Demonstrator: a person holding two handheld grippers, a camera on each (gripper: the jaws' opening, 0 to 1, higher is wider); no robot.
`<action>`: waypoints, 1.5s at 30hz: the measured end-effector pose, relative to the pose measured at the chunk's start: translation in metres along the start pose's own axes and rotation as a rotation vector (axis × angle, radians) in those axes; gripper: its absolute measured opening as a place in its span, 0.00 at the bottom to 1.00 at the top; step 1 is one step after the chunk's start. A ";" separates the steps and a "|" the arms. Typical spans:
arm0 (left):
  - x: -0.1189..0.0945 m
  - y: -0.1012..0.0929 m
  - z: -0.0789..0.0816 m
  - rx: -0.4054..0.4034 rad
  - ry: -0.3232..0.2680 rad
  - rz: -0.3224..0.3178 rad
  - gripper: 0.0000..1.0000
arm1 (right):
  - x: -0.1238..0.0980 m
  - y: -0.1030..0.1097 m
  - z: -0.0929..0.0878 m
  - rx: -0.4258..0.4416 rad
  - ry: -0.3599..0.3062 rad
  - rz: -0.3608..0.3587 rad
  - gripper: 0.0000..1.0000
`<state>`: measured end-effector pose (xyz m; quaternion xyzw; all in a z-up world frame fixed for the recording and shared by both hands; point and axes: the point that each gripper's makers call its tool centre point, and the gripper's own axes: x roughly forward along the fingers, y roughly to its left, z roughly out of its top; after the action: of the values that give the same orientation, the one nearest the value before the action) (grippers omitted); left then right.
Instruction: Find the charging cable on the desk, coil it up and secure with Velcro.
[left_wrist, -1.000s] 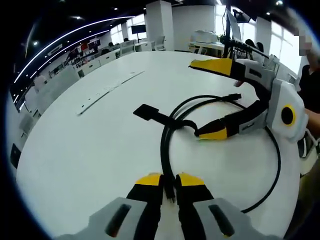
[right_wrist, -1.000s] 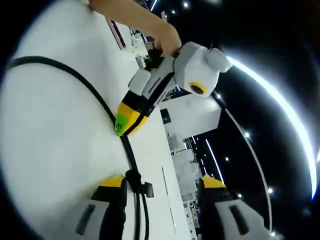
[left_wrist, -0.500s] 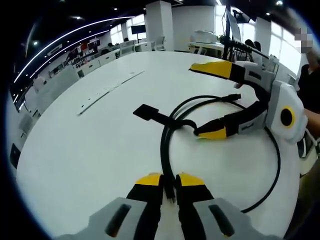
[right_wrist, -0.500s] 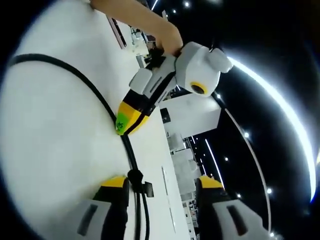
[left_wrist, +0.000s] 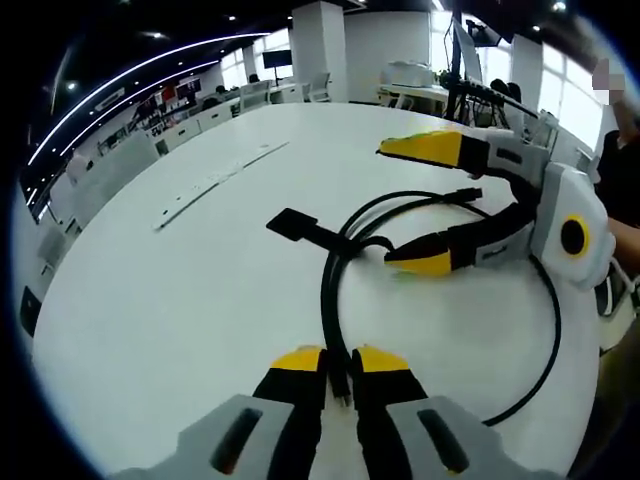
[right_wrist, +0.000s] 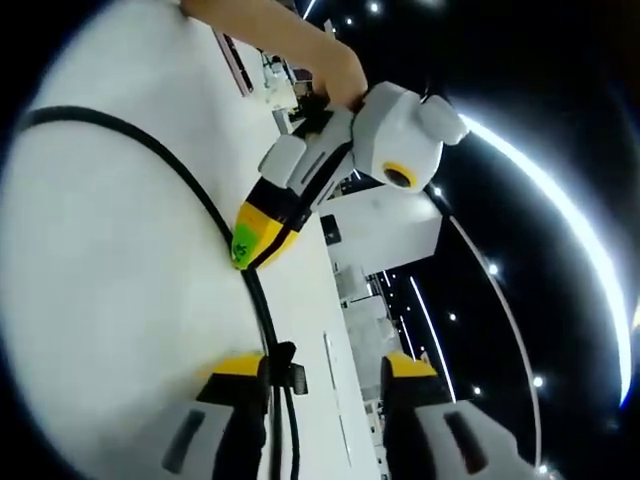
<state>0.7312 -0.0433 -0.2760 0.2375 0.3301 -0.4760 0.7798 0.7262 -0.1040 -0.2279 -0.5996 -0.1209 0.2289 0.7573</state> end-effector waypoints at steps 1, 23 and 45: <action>0.000 0.000 0.000 0.000 0.000 0.000 0.12 | 0.000 0.000 0.000 -0.001 0.002 0.001 0.45; 0.001 0.001 0.001 0.002 -0.002 -0.001 0.12 | 0.002 0.007 0.000 -0.016 0.005 0.030 0.25; 0.001 0.000 0.001 0.005 0.000 0.001 0.12 | 0.002 0.006 -0.001 -0.019 0.009 0.038 0.06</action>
<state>0.7315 -0.0443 -0.2760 0.2398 0.3286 -0.4764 0.7795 0.7267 -0.1028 -0.2342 -0.6100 -0.1080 0.2393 0.7476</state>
